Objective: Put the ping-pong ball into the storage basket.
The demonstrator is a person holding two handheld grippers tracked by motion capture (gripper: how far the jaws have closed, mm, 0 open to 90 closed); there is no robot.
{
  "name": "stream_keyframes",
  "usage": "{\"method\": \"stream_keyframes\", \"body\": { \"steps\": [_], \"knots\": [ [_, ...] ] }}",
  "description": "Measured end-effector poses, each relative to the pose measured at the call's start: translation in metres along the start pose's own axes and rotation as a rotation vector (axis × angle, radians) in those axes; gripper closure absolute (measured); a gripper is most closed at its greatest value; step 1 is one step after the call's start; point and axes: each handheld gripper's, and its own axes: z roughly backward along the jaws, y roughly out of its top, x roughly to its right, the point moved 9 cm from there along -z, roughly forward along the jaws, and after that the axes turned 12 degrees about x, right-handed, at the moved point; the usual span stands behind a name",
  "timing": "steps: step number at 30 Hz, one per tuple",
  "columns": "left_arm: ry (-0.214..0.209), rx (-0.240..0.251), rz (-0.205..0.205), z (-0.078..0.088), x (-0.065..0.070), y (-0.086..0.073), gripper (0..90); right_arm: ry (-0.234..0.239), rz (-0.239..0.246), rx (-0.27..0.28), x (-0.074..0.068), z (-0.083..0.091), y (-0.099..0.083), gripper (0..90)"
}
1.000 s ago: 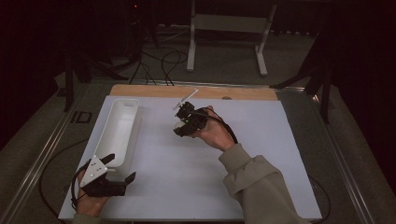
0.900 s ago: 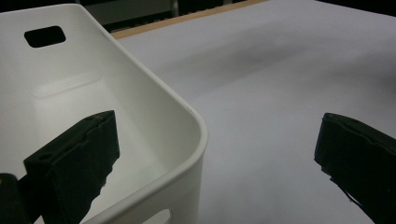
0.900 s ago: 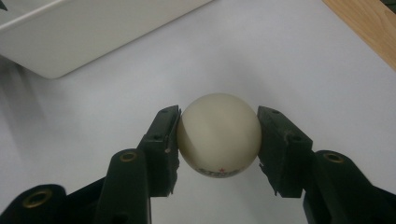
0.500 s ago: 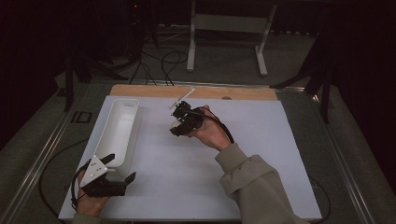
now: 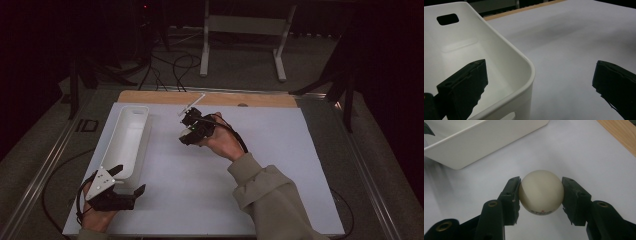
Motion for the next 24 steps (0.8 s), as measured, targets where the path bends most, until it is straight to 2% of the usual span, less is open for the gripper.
{"method": "stream_keyframes", "body": {
  "steps": [24],
  "knots": [
    [0.000, 0.004, 0.003, 0.001, 0.000, 0.000, 0.5, 0.002, 0.007, 0.002, -0.007, -0.009, 0.013, 51.2]
  ]
}}
